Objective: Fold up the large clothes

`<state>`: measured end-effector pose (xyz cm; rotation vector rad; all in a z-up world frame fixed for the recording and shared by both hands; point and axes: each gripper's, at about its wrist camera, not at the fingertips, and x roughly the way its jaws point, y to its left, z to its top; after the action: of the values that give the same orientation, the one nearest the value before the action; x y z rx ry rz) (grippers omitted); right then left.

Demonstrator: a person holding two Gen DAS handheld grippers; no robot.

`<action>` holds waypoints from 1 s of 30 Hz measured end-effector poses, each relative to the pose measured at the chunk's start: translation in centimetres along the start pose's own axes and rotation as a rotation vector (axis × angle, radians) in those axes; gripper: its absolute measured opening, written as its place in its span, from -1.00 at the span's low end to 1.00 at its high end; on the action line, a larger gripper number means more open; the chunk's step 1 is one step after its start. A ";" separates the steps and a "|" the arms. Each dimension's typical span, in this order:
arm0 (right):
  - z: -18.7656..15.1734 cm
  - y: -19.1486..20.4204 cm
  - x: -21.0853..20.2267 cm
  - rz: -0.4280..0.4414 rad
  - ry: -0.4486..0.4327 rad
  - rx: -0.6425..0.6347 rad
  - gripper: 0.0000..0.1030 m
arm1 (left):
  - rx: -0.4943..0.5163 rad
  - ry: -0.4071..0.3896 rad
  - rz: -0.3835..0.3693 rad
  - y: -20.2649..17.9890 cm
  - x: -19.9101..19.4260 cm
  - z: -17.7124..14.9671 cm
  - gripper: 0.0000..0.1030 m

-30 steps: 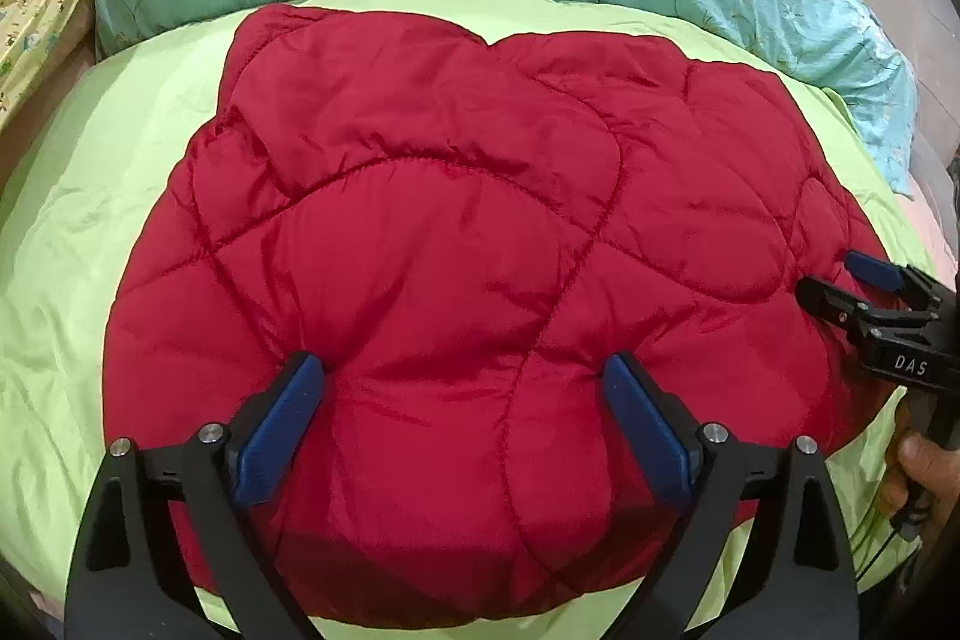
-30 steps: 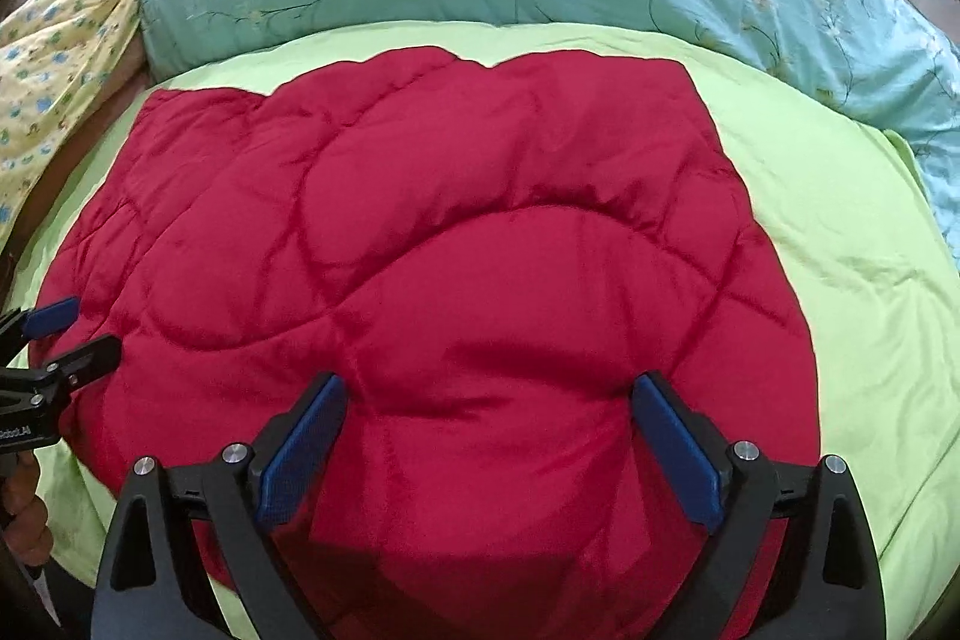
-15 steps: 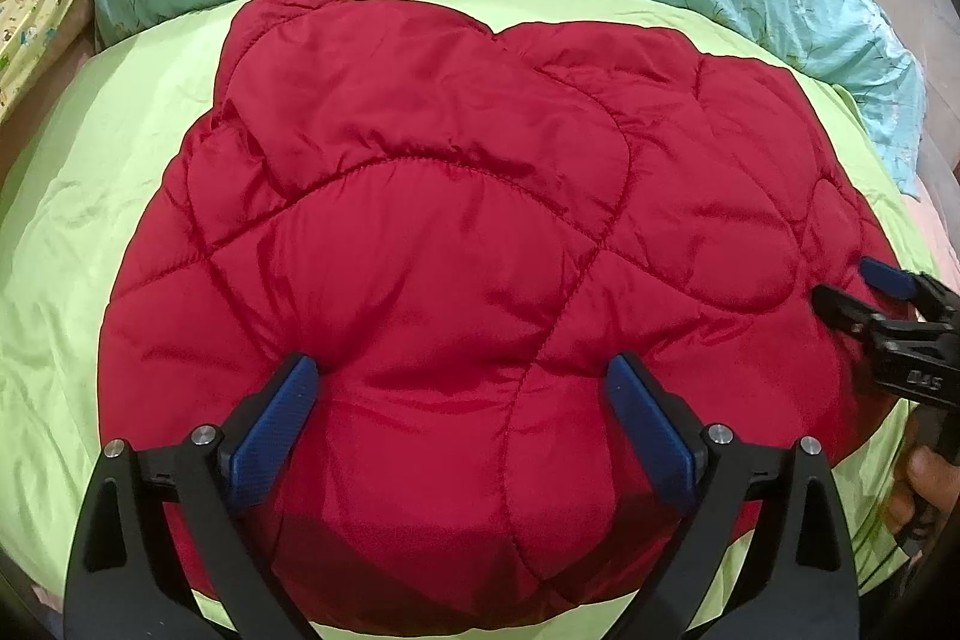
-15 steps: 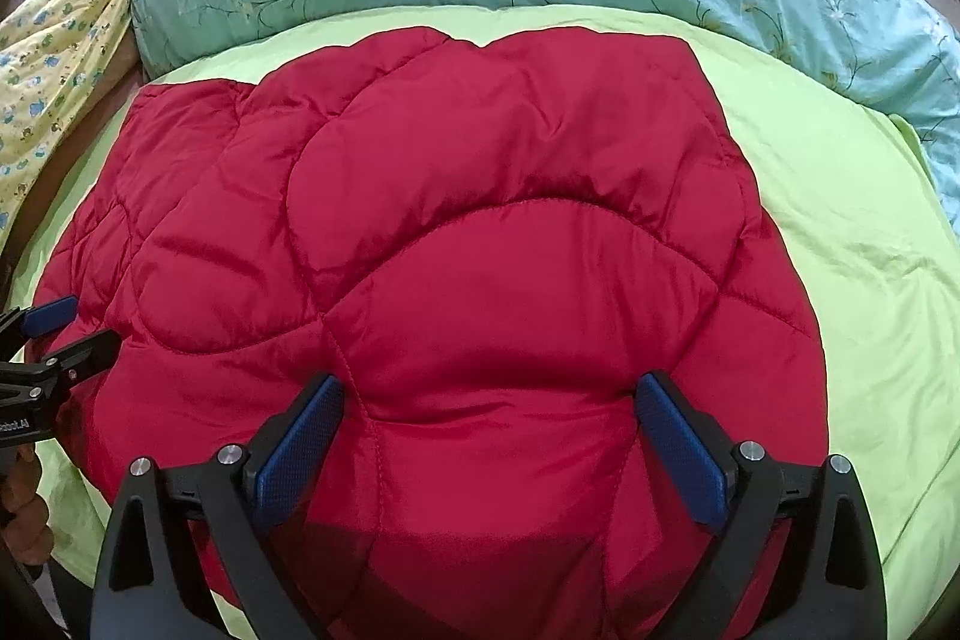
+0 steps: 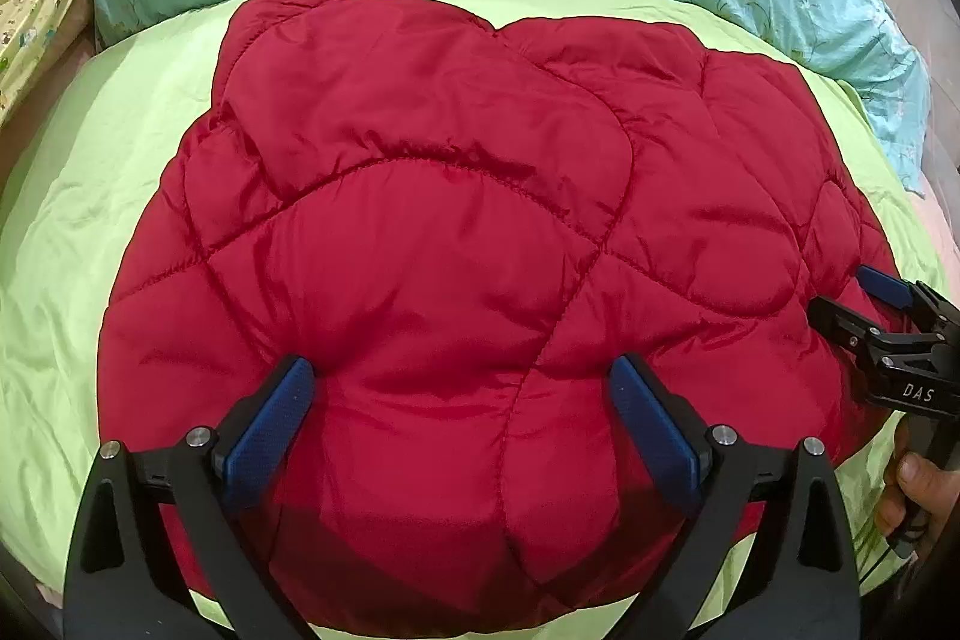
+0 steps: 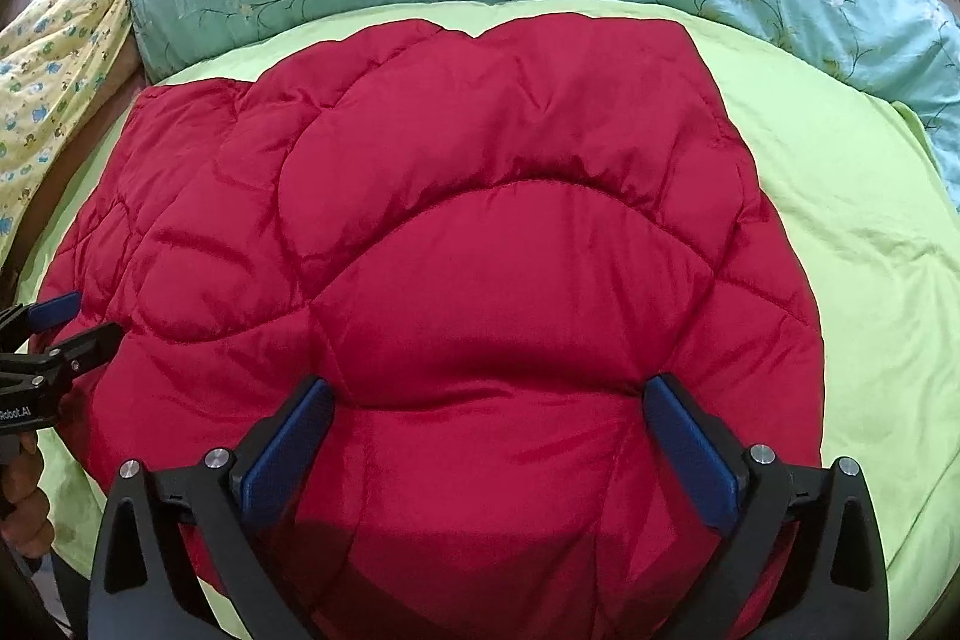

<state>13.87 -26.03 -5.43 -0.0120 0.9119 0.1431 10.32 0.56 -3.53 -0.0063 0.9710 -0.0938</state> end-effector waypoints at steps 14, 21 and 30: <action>-2.5 0.8 -6.1 0.061 -0.045 -0.021 0.99 | -0.005 -0.016 0.027 -0.1 -3.8 -2.3 0.93; -4.8 1.3 -8.2 0.084 -0.022 -0.039 1.00 | 0.006 -0.001 0.054 0.0 -5.2 -4.5 0.93; -7.8 3.6 -10.1 0.119 -0.004 -0.080 1.00 | 0.004 -0.002 0.086 0.3 -7.2 -7.4 0.93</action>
<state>1.16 -24.27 -2.12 -0.0320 0.9024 0.2904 0.24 1.72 -1.76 0.0396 0.9681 -0.0166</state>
